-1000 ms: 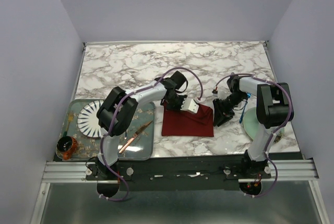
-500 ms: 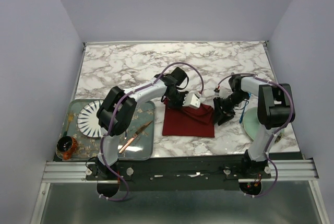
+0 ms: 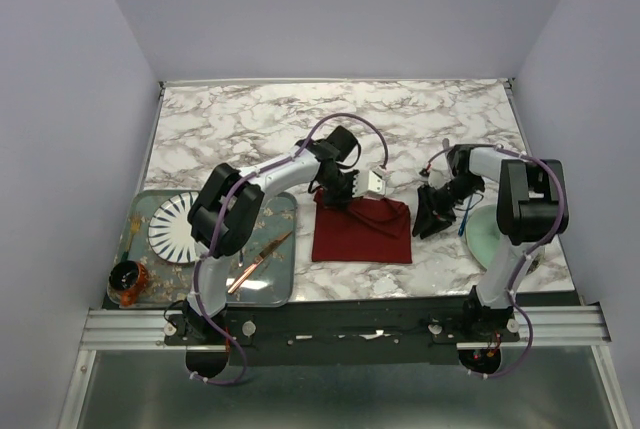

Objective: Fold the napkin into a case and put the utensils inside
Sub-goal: Smooth out the 2/3-rectangle-folded napkin at the center of the board.

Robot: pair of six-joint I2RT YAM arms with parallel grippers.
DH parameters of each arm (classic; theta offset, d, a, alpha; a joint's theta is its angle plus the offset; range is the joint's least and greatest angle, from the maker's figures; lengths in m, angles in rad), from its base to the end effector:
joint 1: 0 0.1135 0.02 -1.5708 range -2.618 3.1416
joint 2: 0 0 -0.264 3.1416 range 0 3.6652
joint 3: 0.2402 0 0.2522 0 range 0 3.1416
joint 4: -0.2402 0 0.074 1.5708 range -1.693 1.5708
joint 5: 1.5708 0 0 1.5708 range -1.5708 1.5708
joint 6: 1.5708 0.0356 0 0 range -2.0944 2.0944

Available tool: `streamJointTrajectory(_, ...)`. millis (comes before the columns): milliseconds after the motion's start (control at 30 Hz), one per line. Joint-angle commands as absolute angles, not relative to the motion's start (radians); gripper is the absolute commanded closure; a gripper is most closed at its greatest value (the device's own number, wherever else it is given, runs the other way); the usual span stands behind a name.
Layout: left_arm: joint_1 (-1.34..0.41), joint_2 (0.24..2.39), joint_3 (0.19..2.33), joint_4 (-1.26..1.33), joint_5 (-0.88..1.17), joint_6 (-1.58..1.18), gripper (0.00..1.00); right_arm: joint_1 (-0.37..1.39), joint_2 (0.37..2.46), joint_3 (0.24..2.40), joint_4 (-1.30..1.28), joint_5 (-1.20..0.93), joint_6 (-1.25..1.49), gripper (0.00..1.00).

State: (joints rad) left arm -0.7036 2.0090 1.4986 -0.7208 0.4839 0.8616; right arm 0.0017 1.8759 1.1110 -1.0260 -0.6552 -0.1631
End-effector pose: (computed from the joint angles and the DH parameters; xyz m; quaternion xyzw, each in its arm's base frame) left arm 0.3021 -0.2780 0.1858 0.7035 0.6500 -0.2225 0.1822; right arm 0.2952 0.0222 0.1392 0.0422 -0.9408 -0.3272 0.0779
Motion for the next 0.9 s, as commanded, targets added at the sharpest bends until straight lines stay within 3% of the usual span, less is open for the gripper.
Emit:
streamJointTrajectory(0, -0.686, 2.029, 1.551, -0.719, 0.531, 0.761, 1.00, 0.005, 1.951, 1.101, -1.017, -0.681, -0.143, 0.59)
streamJointTrajectory(433, -0.676, 2.028, 1.559, -0.696, 0.587, 0.614, 1.00, 0.005, 2.006, 1.130, -0.991, -0.727, -0.114, 0.78)
streamJointTrajectory(867, -0.727, 2.011, 1.500, -0.680, 0.588, 0.594, 1.00, 0.005, 2.010, 1.135, -0.997, -0.736, -0.117, 0.79)
